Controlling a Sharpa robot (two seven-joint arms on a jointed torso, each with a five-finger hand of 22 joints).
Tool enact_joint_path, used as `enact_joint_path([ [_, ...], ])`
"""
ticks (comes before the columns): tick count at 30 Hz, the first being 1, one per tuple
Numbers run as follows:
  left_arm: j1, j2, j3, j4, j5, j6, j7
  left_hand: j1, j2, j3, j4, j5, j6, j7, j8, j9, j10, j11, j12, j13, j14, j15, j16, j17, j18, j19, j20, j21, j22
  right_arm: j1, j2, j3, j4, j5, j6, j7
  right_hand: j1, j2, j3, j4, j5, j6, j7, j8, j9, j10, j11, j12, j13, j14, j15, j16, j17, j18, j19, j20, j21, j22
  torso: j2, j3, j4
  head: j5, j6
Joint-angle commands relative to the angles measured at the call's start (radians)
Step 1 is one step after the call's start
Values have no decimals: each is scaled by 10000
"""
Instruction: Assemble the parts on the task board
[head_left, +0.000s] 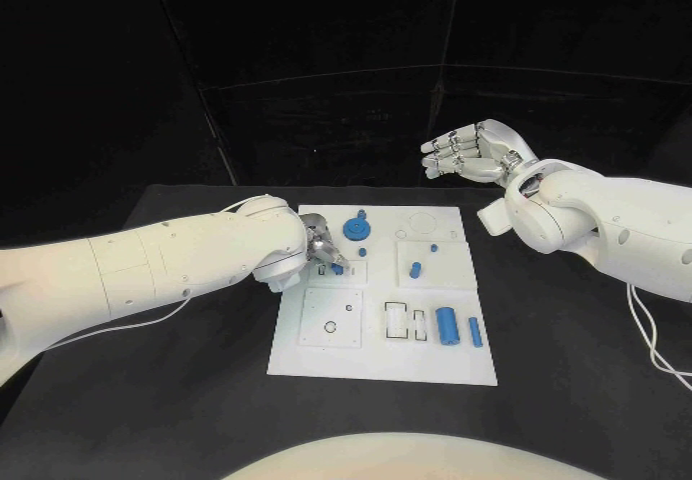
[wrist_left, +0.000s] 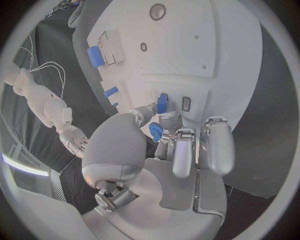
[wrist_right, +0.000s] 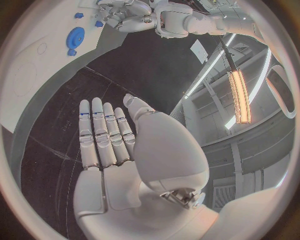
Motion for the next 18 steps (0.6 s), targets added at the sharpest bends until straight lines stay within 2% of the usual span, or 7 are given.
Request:
enact_joint_path([
  [1, -45, -4, -39, 10, -125, 502, -226, -45, 78, 1181, -1105, 35, 47, -113, 45, 636, 192, -96, 57, 23, 1075, -70, 30, 2635, -94, 129, -63, 68, 22, 21, 13, 9, -1, 30, 101, 134, -44, -68, 59, -16, 34, 16, 235, -51, -11, 11, 39, 22, -11, 65, -4, -54, -10, 102, 77, 1, -35, -10, -1, -2, 8, 7, -4],
  [18, -51, -6, -46, 9, -132, 653, -252, -192, 31, 1195, -1075, 41, 123, -178, 202, 746, 266, -148, 125, 79, 1075, -112, 30, 2635, -101, 146, -100, 89, 64, 20, 23, 9, -15, 30, 143, 146, -60, -77, 73, -20, 32, 16, 236, -54, -11, 9, 41, 25, -27, 68, -2, -68, -19, 102, 84, 3, -54, -21, 4, 1, -3, 25, -21],
])
